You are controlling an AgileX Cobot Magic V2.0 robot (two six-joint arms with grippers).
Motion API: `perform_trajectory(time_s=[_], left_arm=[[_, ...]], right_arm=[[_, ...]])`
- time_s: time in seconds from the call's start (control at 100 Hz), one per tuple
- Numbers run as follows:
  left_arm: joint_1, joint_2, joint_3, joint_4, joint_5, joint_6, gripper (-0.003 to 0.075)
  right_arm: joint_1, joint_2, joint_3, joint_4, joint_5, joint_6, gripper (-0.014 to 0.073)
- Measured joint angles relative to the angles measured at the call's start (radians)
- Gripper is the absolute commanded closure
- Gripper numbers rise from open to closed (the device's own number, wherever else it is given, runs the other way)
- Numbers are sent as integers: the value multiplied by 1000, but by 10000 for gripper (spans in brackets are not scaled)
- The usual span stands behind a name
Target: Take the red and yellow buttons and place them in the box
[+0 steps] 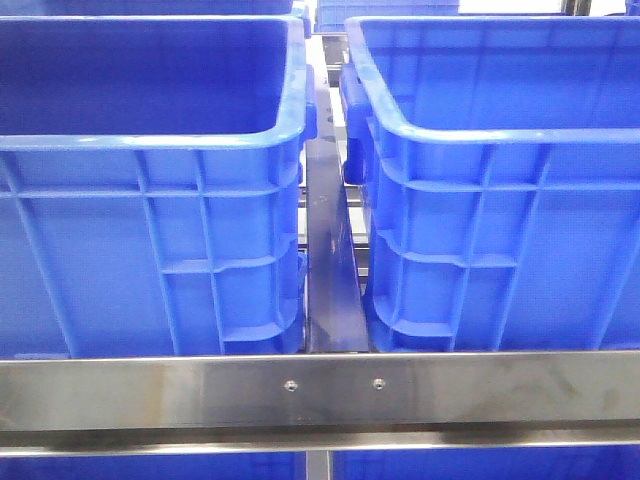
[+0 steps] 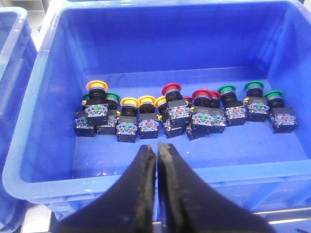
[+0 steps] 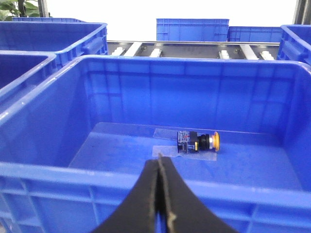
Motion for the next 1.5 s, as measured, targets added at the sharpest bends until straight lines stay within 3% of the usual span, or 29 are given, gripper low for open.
perform_trajectory(time_s=[0.37,0.65,1.5], left_arm=[[0,0,0,0,0,0,739],[0,0,0,0,0,0,739],[0,0,0,0,0,0,739]], right_arm=[[-8,-79,138,0,-64,0,662],[-54,-79,138,0,-124,9,662],[-56,-79,138,0,-124,11,662]])
